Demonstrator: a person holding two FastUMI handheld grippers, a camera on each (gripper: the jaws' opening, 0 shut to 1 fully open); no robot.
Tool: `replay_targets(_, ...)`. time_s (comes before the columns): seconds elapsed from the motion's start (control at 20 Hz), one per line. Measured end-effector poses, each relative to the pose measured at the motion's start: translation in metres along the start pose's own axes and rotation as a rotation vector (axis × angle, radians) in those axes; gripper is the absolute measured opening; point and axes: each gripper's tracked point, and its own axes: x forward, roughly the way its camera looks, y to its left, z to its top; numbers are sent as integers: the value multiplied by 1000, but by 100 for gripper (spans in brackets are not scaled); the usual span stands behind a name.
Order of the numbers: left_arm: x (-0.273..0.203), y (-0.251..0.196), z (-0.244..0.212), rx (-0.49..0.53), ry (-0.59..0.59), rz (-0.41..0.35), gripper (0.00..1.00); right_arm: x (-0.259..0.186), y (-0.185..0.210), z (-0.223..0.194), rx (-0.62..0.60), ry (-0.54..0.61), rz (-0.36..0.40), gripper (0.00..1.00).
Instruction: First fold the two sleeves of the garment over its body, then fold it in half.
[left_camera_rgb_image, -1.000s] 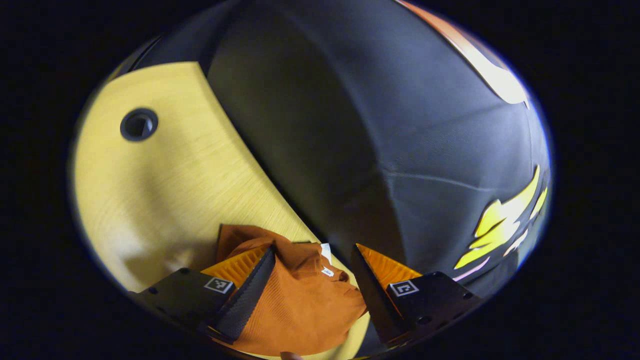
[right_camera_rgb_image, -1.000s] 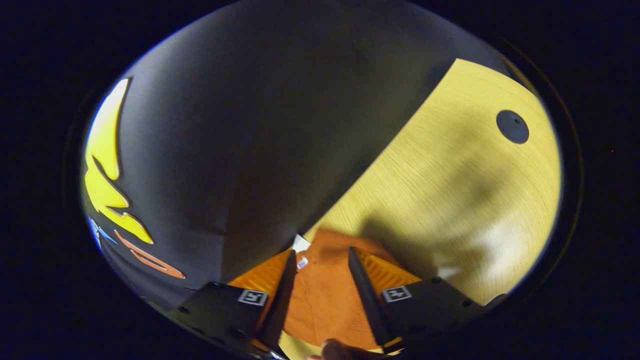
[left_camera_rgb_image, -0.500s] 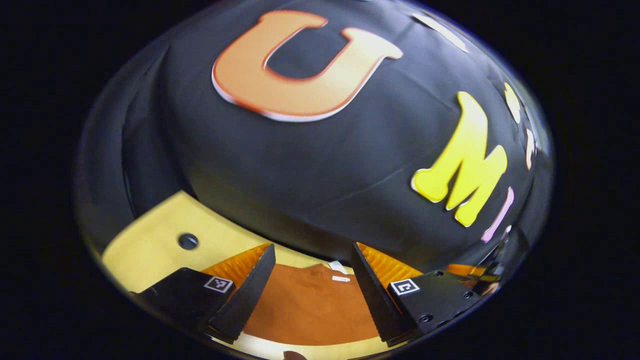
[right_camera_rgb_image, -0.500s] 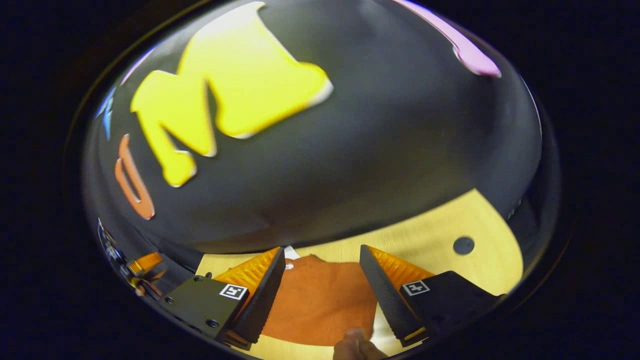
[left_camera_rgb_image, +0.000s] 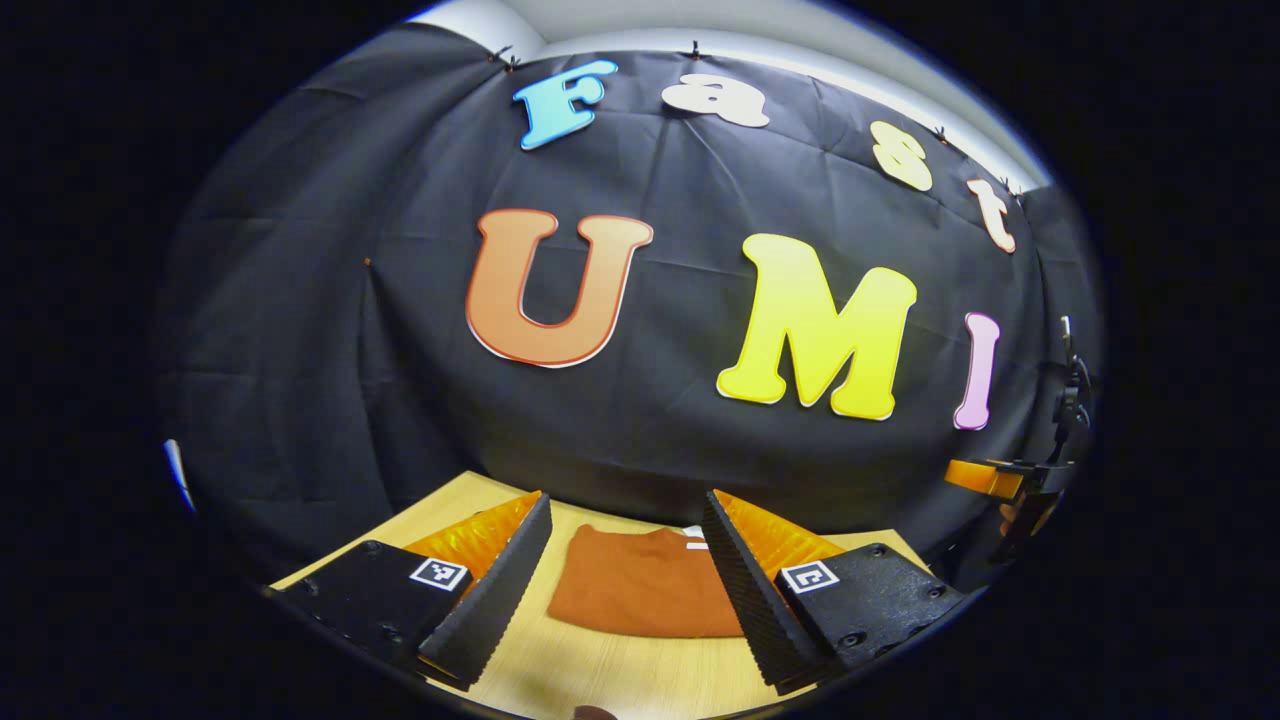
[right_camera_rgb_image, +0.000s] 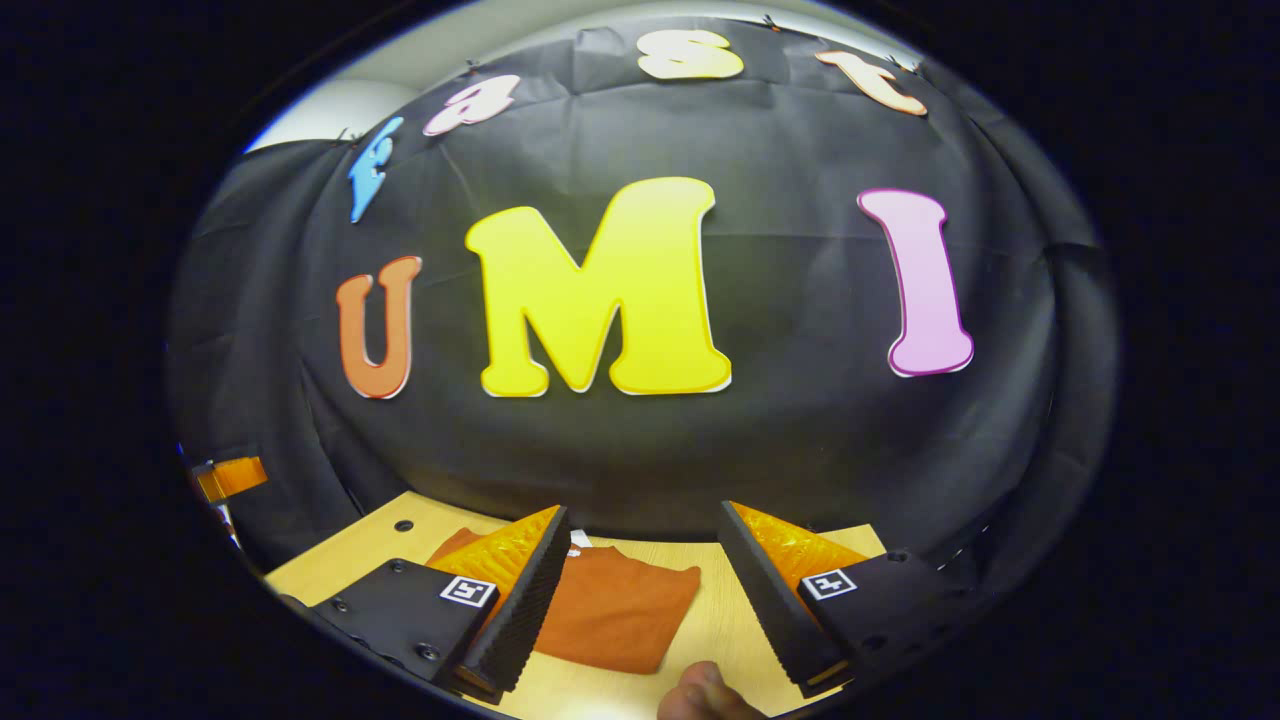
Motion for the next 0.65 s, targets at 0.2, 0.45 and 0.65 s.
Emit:
replay_targets(0.2, -51, -9, -3, 122, -35, -42, 98, -77, 17, -28, -14, 5, -20, 94)
replay_targets(0.45, -91, -7, -31, 55, 19, -88, 98, -152, 43, -44, -104, -41, -116, 95)
replay_targets(0.65, -117, -12, -45, 113, 10, -165, 100, -190, 73, -61, -33, -27, -173, 94)
